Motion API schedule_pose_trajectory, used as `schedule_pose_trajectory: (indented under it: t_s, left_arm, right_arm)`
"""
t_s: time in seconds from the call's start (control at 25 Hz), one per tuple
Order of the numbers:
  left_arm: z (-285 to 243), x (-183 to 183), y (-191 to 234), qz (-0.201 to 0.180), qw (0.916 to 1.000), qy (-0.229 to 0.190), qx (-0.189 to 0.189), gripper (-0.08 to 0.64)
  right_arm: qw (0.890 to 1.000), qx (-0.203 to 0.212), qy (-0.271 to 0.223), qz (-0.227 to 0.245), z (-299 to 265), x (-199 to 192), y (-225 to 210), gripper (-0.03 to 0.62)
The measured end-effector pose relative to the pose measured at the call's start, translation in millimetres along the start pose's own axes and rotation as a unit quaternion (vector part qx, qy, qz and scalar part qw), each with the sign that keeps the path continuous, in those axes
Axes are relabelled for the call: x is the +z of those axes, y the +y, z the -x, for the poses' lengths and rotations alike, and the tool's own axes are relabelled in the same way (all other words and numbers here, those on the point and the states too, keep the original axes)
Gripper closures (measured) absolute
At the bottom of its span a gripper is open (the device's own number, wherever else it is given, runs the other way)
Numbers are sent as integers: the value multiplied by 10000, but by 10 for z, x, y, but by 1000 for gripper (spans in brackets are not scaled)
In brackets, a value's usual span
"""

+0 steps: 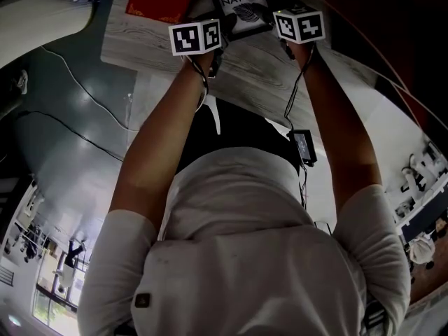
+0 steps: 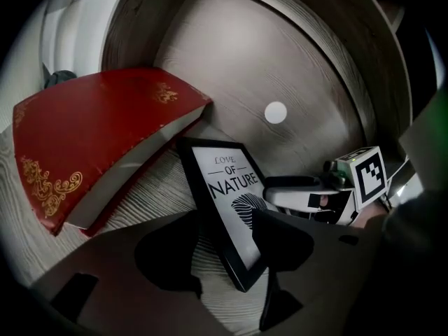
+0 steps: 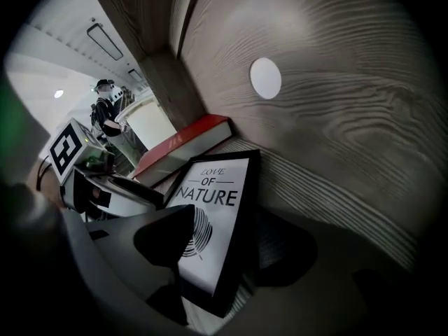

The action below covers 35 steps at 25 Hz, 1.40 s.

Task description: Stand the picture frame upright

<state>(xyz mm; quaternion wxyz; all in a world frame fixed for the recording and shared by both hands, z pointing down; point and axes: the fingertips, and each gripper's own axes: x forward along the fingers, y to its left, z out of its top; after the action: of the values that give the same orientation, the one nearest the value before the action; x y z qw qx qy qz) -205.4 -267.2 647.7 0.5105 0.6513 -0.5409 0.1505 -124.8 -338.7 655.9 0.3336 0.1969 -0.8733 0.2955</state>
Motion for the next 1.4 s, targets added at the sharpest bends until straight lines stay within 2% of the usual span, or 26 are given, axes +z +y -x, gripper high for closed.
schedule_pose_trajectory:
  t_s: [0.24, 0.36, 0.52, 0.68, 0.84, 1.12, 1.4]
  left_arm:
    - [6, 4, 10, 104, 9999, -4, 11, 315]
    - [9, -5, 48, 66, 9998, -10, 169, 363]
    - [18, -7, 126, 39, 9993, -18, 374, 418]
    - [10, -11, 147, -47, 9988, 52, 489, 456]
    - [28, -22, 147, -179, 9984, 109, 534, 463]
    - [53, -139, 107, -425, 9974, 231, 528, 474]
    - [434, -244, -91, -815, 9958, 196, 364, 474]
  right_arm:
    - [9998, -111, 50, -152, -26, -19, 53, 342]
    - [9994, -309, 66, -110, -18, -38, 19, 345]
    - [9980, -594, 121, -174, 11, -83, -65, 455]
    - [9971, -701, 150, -249, 67, -141, -84, 469]
    - [9958, -738, 112, -523, 147, -227, -71, 497]
    - [9933, -763, -30, -863, 278, -435, 18, 500]
    - [9895, -921, -287, -1074, 622, -530, 358, 502]
